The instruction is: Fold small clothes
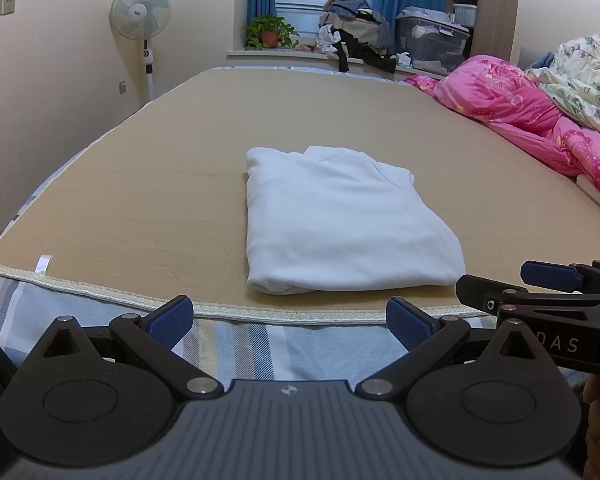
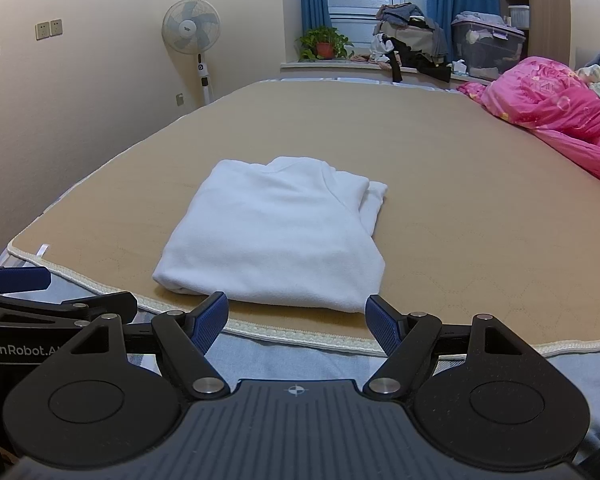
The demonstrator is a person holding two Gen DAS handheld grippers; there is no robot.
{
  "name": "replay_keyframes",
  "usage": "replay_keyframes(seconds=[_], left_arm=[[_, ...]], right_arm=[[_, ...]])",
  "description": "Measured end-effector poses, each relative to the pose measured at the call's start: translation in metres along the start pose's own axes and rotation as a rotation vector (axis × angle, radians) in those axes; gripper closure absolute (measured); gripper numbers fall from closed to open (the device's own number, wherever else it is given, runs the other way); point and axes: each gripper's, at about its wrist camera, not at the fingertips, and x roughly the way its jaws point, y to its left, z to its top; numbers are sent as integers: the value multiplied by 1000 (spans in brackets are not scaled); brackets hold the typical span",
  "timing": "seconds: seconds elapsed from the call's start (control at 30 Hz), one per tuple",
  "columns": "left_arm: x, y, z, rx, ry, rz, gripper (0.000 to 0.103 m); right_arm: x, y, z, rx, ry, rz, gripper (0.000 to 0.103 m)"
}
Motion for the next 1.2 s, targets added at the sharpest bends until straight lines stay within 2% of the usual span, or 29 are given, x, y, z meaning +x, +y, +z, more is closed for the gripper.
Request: replay_keyframes(seconds=[1.2], left_arm=[[4, 4, -1, 5, 4, -1, 0]], right_arm=[[-3, -2, 0, -1, 6, 1, 26]])
